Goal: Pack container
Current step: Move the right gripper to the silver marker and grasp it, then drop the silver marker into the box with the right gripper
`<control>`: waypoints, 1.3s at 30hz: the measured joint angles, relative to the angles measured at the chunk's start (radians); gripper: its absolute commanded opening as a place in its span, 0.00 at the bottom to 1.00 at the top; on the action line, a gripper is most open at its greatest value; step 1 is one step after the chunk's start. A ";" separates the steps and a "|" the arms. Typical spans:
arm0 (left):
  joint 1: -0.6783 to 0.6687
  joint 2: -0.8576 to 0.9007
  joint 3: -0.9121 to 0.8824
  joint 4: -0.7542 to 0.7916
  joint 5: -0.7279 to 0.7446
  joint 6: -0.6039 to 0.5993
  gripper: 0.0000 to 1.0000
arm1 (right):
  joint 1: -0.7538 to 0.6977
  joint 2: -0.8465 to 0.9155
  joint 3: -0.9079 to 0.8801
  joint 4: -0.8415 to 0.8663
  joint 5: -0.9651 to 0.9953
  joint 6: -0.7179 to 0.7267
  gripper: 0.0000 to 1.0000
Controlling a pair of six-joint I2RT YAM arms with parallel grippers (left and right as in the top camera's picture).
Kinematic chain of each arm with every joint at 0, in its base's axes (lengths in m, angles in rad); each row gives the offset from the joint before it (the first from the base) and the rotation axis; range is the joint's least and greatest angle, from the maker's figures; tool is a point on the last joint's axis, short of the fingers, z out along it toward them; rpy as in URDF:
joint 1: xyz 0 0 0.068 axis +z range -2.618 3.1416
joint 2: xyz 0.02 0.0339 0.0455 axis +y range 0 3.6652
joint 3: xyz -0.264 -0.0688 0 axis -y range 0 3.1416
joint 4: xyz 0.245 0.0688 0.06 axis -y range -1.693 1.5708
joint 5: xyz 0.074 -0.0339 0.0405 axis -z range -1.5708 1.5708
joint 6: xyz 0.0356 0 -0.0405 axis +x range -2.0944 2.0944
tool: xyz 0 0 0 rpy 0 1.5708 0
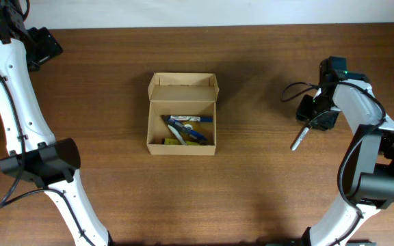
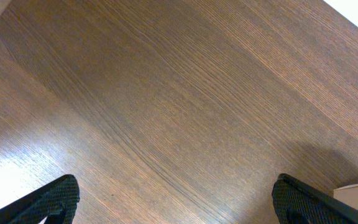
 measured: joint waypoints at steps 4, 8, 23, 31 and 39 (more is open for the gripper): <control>0.000 0.000 0.000 0.000 0.000 0.000 1.00 | 0.000 0.013 0.000 0.009 0.000 0.042 0.43; 0.000 0.000 0.000 0.000 0.000 0.000 1.00 | 0.000 0.031 0.000 0.008 0.000 0.069 0.43; 0.000 0.000 0.000 0.000 0.000 0.000 1.00 | -0.022 0.079 -0.005 0.000 0.001 0.094 0.29; 0.000 0.000 0.000 0.000 0.000 0.000 1.00 | -0.027 0.079 -0.015 0.006 0.010 0.080 0.04; 0.000 0.000 0.000 0.000 0.000 0.000 1.00 | 0.002 0.082 0.093 -0.071 -0.072 -0.115 0.04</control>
